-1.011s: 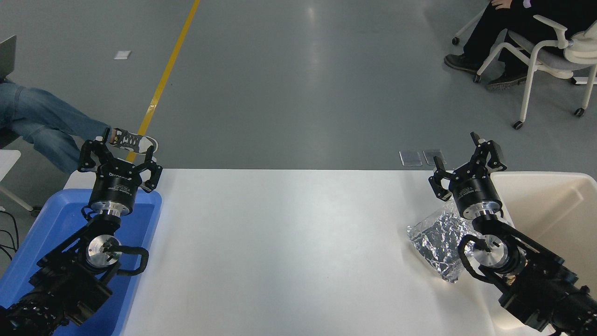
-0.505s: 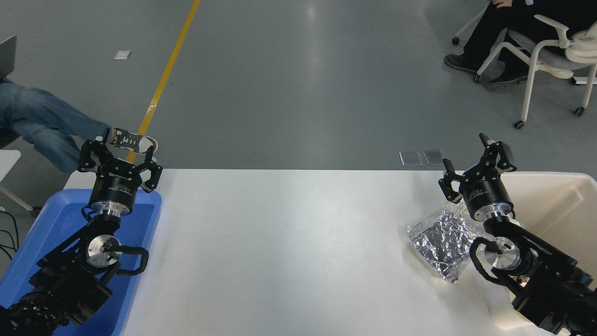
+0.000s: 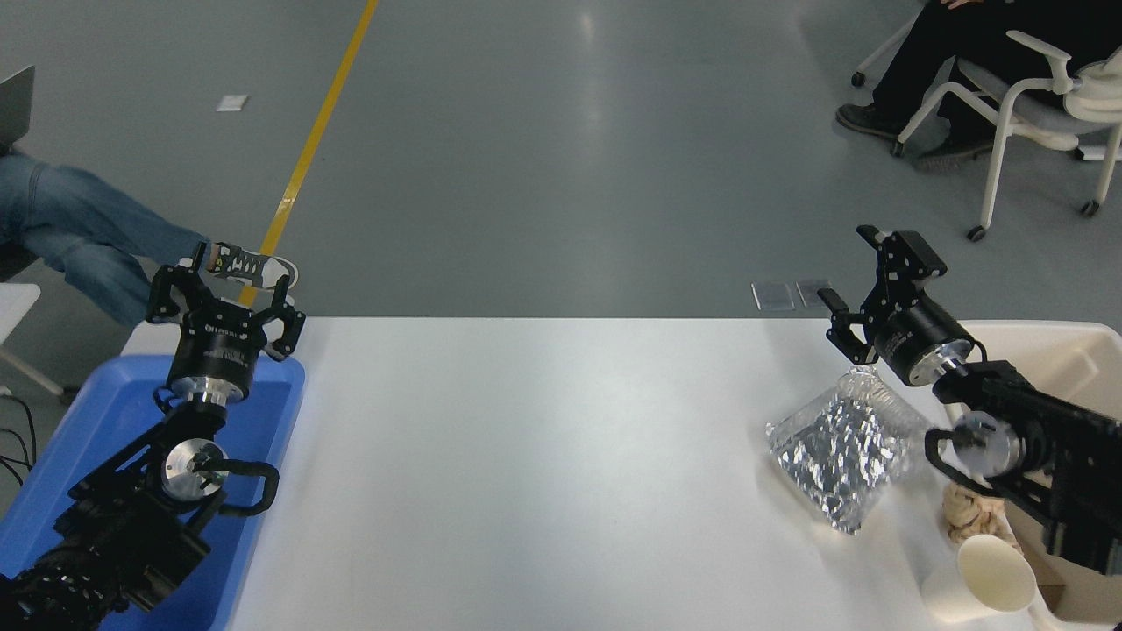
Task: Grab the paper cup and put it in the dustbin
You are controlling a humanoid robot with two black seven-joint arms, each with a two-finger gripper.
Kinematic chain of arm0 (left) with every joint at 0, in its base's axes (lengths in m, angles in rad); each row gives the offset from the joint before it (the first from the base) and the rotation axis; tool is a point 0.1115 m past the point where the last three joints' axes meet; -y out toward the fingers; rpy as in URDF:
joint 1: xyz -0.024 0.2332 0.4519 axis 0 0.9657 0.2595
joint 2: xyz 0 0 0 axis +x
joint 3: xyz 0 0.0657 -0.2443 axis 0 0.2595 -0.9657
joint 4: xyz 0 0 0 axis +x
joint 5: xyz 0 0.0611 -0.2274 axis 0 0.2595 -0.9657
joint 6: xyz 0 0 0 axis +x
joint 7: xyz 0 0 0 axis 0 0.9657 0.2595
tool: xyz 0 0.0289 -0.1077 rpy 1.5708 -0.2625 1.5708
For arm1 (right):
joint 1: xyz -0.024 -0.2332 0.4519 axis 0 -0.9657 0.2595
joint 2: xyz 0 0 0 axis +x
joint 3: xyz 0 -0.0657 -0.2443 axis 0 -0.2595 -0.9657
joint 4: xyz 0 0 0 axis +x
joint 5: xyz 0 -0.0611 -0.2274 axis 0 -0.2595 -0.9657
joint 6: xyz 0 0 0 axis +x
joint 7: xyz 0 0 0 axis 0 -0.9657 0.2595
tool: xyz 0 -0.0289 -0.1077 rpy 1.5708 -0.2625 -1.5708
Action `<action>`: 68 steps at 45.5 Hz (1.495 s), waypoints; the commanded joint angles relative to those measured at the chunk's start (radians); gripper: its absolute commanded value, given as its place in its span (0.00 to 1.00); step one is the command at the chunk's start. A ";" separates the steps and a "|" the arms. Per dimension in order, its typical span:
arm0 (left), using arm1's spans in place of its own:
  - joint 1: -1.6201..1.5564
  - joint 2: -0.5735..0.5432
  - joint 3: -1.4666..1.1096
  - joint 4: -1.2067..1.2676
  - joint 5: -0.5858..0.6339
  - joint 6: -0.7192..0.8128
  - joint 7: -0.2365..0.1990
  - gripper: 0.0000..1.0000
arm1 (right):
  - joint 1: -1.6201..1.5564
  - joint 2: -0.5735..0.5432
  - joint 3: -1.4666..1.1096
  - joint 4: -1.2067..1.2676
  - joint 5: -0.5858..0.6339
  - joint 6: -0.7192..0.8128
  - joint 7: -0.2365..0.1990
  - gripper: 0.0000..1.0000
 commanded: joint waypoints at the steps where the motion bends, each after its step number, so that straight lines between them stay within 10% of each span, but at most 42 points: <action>1: 0.000 0.000 0.000 0.000 0.000 -0.001 0.000 0.99 | 0.350 -0.055 -0.637 0.048 0.024 0.002 -0.001 1.00; 16: 0.000 0.000 0.000 0.000 0.000 -0.001 0.002 0.99 | 0.726 -0.014 -1.061 0.372 0.031 0.034 -0.004 1.00; 27: 0.000 0.002 0.000 0.000 0.000 -0.001 0.002 0.99 | 1.035 0.101 -1.253 0.400 0.015 0.531 -0.007 1.00; 33: 0.000 0.002 0.000 0.000 0.000 -0.001 0.000 0.99 | 1.098 0.186 -1.265 0.410 -0.003 0.561 -0.031 1.00; 37: 0.000 0.000 0.000 0.000 0.000 -0.001 0.002 0.99 | 1.121 0.226 -1.250 0.447 -0.075 0.561 -0.160 1.00; 45: 0.000 0.000 0.000 0.000 0.000 -0.001 0.000 0.99 | 1.250 0.204 -1.210 0.539 -0.103 0.561 -0.555 1.00; 54: 0.000 0.000 0.000 0.000 0.000 -0.001 0.000 0.99 | 1.385 0.186 -1.207 0.616 -0.115 0.561 -0.803 1.00; 68: 0.000 0.000 0.000 0.000 0.000 -0.001 0.000 0.99 | 1.609 0.126 -1.222 0.685 -0.117 0.561 -0.861 1.00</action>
